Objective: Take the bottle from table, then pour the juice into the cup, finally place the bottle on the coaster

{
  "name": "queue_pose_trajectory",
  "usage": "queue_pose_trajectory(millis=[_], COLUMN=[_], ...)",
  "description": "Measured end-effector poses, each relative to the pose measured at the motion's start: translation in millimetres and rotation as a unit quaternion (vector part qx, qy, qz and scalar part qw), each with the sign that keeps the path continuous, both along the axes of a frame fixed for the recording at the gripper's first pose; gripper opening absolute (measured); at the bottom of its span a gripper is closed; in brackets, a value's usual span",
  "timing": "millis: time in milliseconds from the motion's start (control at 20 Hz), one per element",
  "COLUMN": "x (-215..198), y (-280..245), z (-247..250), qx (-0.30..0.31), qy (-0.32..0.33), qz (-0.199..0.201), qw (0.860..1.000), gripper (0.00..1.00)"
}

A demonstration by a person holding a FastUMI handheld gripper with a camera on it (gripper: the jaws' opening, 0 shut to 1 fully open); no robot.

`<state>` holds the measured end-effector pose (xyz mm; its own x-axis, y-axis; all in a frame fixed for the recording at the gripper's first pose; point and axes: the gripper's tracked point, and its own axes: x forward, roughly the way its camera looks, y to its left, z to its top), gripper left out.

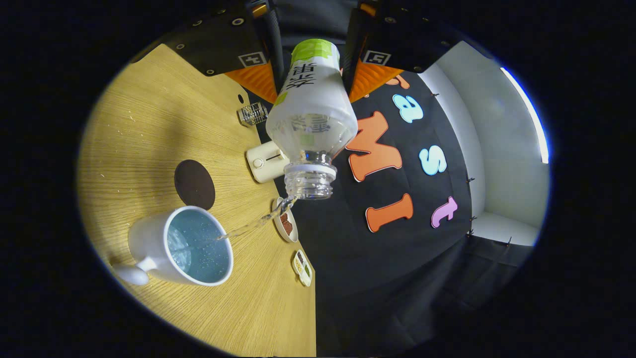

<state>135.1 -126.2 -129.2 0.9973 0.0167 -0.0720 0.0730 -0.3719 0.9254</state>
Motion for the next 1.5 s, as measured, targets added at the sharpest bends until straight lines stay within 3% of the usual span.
queue_pose_trajectory(millis=[1500], x=[-3], y=[-17], z=[6], qx=[0.083], qy=[0.014], qz=[-0.015], qw=[0.996], gripper=[0.55])
